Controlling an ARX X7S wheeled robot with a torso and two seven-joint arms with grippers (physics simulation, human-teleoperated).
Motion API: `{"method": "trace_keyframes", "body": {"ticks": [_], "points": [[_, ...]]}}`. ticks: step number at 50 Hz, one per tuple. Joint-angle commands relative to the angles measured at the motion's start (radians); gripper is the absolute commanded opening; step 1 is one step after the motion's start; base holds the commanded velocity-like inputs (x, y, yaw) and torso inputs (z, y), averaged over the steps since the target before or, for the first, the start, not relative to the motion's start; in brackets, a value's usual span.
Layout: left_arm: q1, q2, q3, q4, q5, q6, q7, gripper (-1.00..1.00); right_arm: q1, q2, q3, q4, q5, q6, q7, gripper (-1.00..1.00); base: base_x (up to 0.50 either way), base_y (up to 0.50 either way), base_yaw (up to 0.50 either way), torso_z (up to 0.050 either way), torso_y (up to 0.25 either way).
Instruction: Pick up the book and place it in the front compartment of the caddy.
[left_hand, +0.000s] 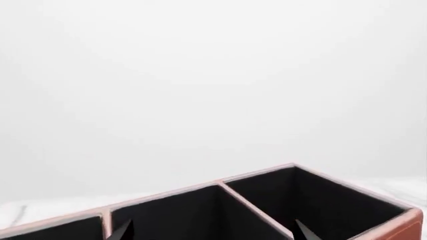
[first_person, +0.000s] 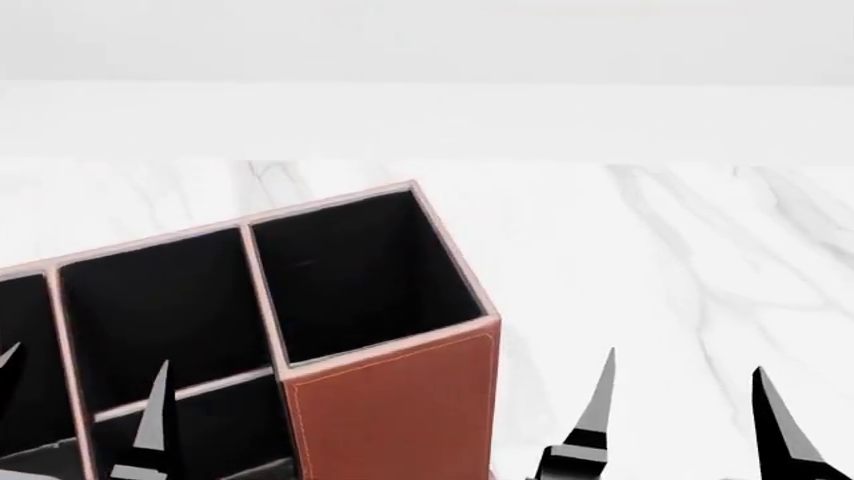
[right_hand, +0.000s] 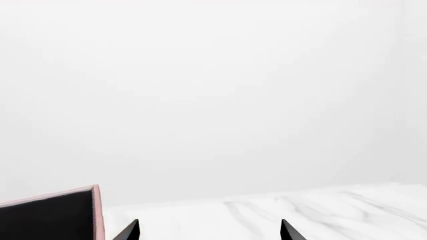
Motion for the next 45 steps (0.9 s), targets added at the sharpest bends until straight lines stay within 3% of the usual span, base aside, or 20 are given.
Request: {"method": "trace_keyframes", "body": {"ticks": [1,45], "points": [[0.005,0.013,-0.019,-0.007,0.011,0.015,0.019,1.0,-0.016,-0.015,0.017,0.02,-0.01,-0.065,-0.03,1.0,0.0,0.0,0.41,0.0,0.0],[0.012,-0.01,-0.005,-0.009,-0.015,0.028,-0.002,1.0,-0.024,0.018,0.006,0.017,0.006,-0.1,-0.01,1.0,0.0,0.0,0.5,0.0,0.0]]}}
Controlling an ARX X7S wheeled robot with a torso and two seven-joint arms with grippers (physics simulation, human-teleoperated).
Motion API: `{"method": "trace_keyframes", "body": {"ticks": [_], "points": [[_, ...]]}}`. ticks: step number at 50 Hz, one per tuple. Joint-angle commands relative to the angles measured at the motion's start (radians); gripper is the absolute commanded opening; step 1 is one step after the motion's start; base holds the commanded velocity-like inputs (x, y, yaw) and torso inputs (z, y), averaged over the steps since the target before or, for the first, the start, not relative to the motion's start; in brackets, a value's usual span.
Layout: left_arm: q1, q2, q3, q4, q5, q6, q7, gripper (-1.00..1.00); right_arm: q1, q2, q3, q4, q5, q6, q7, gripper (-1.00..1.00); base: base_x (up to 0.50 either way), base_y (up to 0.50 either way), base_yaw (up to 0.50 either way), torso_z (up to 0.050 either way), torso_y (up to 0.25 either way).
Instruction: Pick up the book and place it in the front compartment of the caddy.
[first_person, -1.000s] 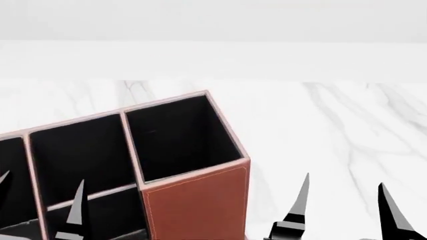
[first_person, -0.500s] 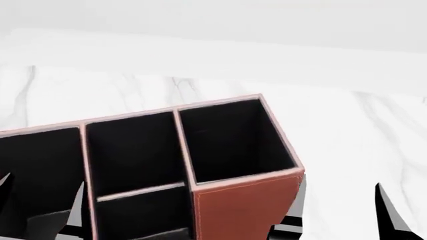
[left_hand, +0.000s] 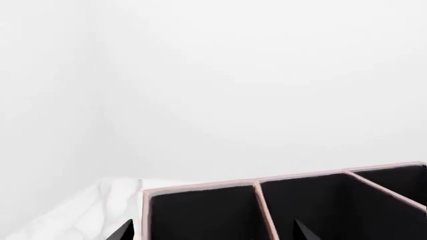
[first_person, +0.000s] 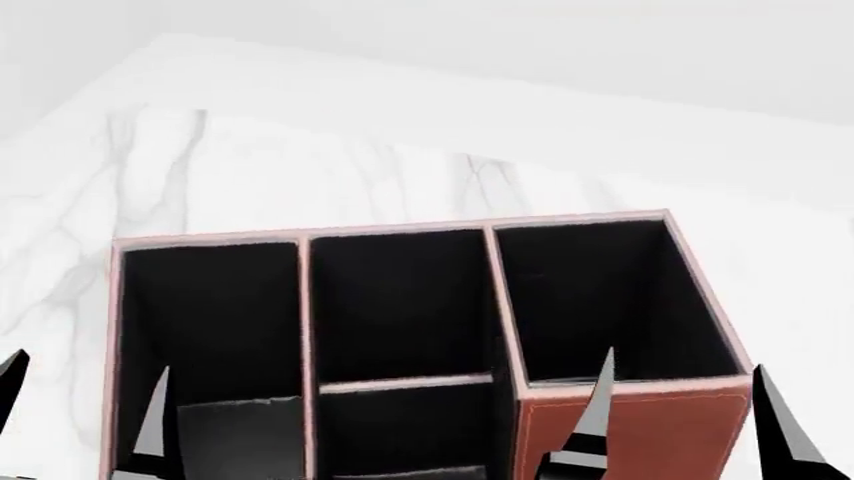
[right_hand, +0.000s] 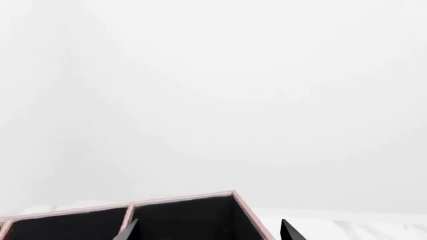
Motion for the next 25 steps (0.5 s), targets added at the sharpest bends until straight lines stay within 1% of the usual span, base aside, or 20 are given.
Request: {"method": "trace_keyframes", "body": {"ticks": [1,4,5,13,14,17,21,23,25], "points": [[0.001,0.013,-0.016,-0.003,0.013,0.007,0.019,1.0,-0.003,-0.013,0.027,0.007,-0.007,-0.028,-0.018,1.0,0.0,0.0,0.5,0.0,0.0],[0.0,0.012,-0.016,-0.001,0.005,0.0,0.019,1.0,0.013,-0.017,0.032,0.022,-0.016,-0.018,0.002,1.0,0.0,0.0,0.5,0.0,0.0],[-0.002,0.011,-0.016,-0.003,0.003,0.0,0.02,1.0,0.017,-0.014,0.026,0.028,-0.03,-0.016,0.006,1.0,-0.15,0.48,0.0,0.0,0.0],[-0.013,-0.013,-0.006,0.026,-0.024,-0.051,0.035,1.0,0.042,0.008,0.031,0.043,-0.05,0.0,0.025,1.0,0.0,0.0,0.0,0.0,0.0],[-0.009,-0.023,-0.011,0.039,-0.057,-0.053,0.061,1.0,0.048,0.008,0.039,0.046,-0.047,0.004,0.03,1.0,0.0,0.0,0.0,0.0,0.0],[-0.017,-0.047,-0.005,0.062,-0.087,-0.082,0.09,1.0,0.053,0.012,0.042,0.048,-0.051,0.005,0.035,1.0,0.0,0.0,0.0,0.0,0.0],[-0.079,-0.118,0.017,0.121,-0.161,-0.22,0.15,1.0,0.058,0.019,0.048,0.048,-0.054,0.008,0.041,1.0,0.0,0.0,0.0,0.0,0.0],[-0.104,-0.15,0.027,0.155,-0.196,-0.259,0.185,1.0,0.067,0.022,0.059,0.049,-0.049,0.013,0.046,1.0,0.0,0.0,0.0,0.0,0.0],[-0.116,-0.176,0.061,0.175,-0.184,-0.272,0.204,1.0,0.07,0.023,0.063,0.049,-0.05,0.014,0.051,1.0,0.0,0.0,0.0,0.0,0.0]]}}
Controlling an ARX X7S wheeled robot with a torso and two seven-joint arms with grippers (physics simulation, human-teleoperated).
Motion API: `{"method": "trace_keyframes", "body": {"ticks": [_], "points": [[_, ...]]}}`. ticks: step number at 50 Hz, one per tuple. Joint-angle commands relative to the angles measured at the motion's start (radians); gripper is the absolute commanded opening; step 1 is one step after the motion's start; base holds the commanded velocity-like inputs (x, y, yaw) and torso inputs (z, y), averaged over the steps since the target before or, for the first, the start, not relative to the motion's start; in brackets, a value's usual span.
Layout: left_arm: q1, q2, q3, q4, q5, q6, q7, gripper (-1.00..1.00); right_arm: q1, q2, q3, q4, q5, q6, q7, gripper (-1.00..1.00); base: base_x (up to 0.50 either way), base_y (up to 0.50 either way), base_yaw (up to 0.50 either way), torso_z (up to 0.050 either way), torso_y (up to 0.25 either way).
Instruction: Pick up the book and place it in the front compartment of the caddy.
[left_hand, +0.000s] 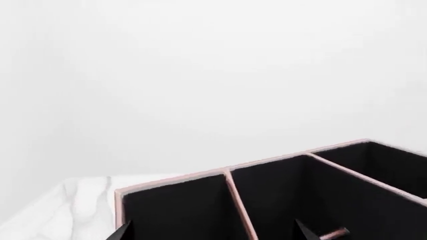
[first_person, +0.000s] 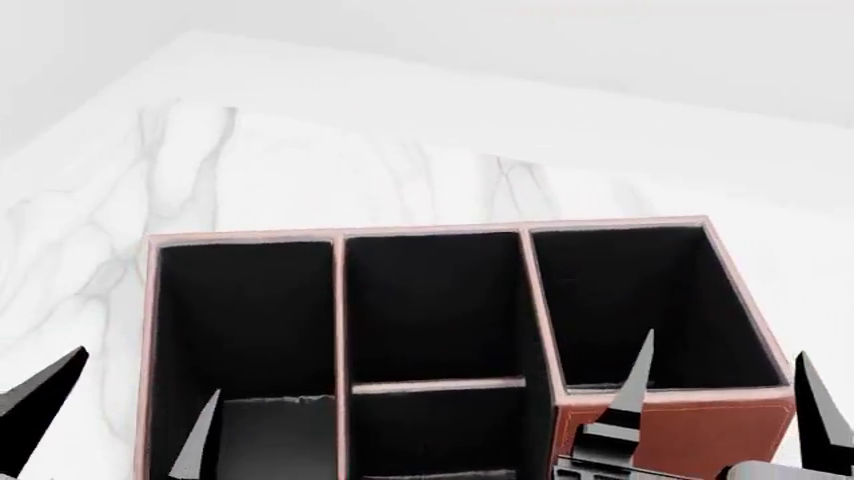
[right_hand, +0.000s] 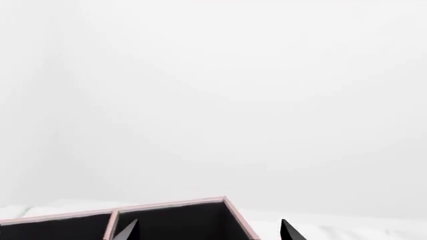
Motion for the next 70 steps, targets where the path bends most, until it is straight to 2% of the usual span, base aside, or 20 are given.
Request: {"method": "trace_keyframes", "body": {"ticks": [1,4,6,12,17,19,23,35,43,52,70], "points": [[-0.094,-0.108,0.04,0.122,-0.117,-0.187,0.155,1.0,0.019,-0.005,0.05,0.01,-0.019,-0.012,0.001,1.0,0.0,0.0,0.0,0.0,0.0],[-0.129,-0.118,0.01,0.162,-0.213,-0.249,0.181,1.0,0.017,-0.004,0.044,0.015,-0.025,-0.019,0.001,1.0,0.0,0.0,0.0,0.0,0.0],[-0.176,-0.133,-0.01,0.196,-0.32,-0.34,0.196,1.0,0.015,-0.001,0.035,0.022,-0.033,-0.027,-0.002,1.0,0.0,0.0,0.0,0.0,0.0],[-0.276,-0.172,0.036,0.206,-0.483,-0.516,0.229,1.0,0.013,0.001,0.025,0.029,-0.043,-0.038,0.0,1.0,0.0,0.0,0.0,0.0,0.0],[-0.348,-0.199,0.126,0.194,-0.461,-0.591,0.227,1.0,0.011,0.004,0.021,0.028,-0.046,-0.043,0.002,1.0,0.0,0.0,0.0,0.0,0.0],[-0.356,-0.202,0.129,0.186,-0.48,-0.585,0.245,1.0,0.011,0.005,0.021,0.028,-0.046,-0.043,0.003,1.0,0.0,0.0,0.0,0.0,0.0],[-0.432,-0.202,0.191,0.201,-0.559,-0.713,0.255,1.0,0.012,0.006,0.02,0.031,-0.047,-0.048,0.006,1.0,0.0,0.0,0.0,0.0,0.0],[-0.527,-0.246,0.396,0.216,-0.49,-0.766,0.294,1.0,0.011,0.01,0.007,0.037,-0.055,-0.055,0.01,1.0,0.0,0.0,0.0,0.0,0.0],[-0.551,-0.281,0.513,0.225,-0.445,-0.748,0.322,1.0,0.011,0.013,0.003,0.043,-0.056,-0.061,0.013,1.0,0.0,0.0,0.0,0.0,0.0],[-0.569,-0.268,0.495,0.227,-0.504,-0.794,0.308,1.0,0.008,0.016,-0.002,0.042,-0.057,-0.062,0.016,1.0,0.0,0.0,0.0,0.0,0.0],[-0.59,-0.314,0.68,0.136,-0.348,-0.649,0.373,1.0,0.009,0.022,-0.007,0.043,-0.052,-0.063,0.023,1.0,0.0,0.0,0.0,0.0,0.0]]}}
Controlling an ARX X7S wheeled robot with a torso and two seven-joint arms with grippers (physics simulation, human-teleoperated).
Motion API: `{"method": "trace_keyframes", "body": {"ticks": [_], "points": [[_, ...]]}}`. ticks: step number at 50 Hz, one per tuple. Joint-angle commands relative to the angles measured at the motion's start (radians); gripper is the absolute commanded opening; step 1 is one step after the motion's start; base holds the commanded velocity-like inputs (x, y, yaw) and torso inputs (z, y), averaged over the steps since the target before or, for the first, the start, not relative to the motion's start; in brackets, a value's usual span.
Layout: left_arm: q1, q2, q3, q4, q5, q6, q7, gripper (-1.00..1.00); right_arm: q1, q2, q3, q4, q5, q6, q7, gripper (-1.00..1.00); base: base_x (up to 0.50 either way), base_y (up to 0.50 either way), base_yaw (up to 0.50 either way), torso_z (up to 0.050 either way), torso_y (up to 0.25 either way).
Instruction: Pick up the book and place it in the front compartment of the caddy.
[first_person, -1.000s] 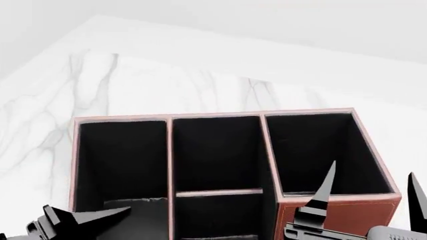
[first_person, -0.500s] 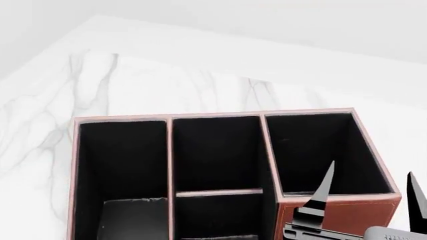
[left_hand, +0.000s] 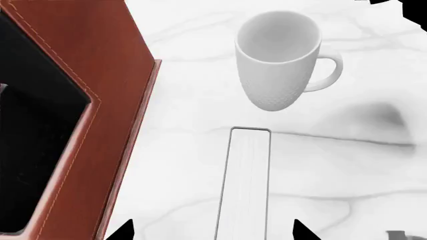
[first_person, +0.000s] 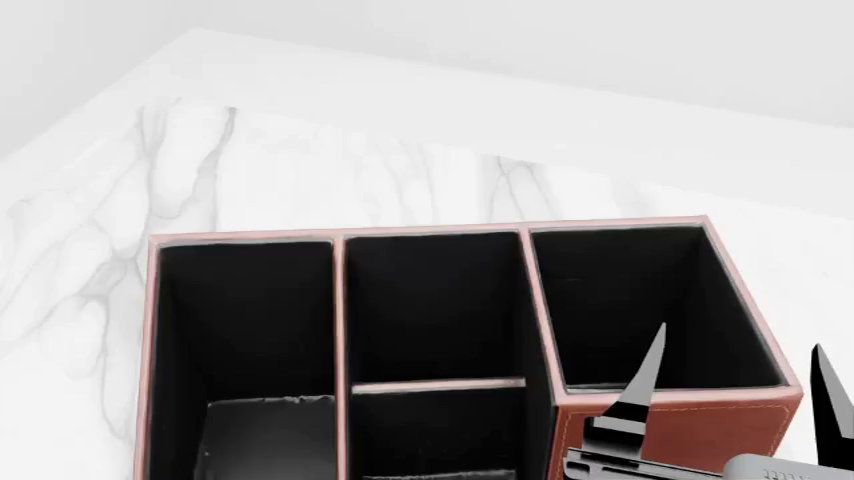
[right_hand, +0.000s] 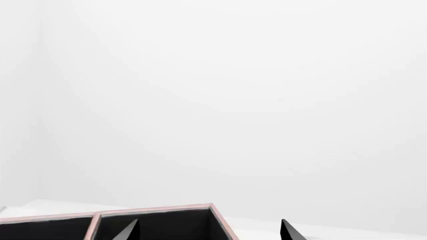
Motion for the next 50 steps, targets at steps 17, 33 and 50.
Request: {"method": "trace_keyframes", "body": {"ticks": [17,33,50], "points": [[-0.071,-0.026,0.276,-0.102,0.236,0.181,0.146,1.0,-0.008,-0.01,0.022,-0.001,-0.001,-0.025,-0.017,1.0,0.0,0.0,0.0,0.0,0.0],[-0.063,-0.024,0.345,-0.254,0.337,0.324,0.181,1.0,-0.008,-0.006,0.016,0.004,-0.001,-0.031,-0.011,1.0,0.0,0.0,0.0,0.0,0.0],[-0.062,-0.022,0.419,-0.319,0.451,0.425,0.173,-1.0,-0.008,0.0,0.013,0.006,0.002,-0.037,-0.005,1.0,0.0,0.0,0.0,0.0,0.0]]}}
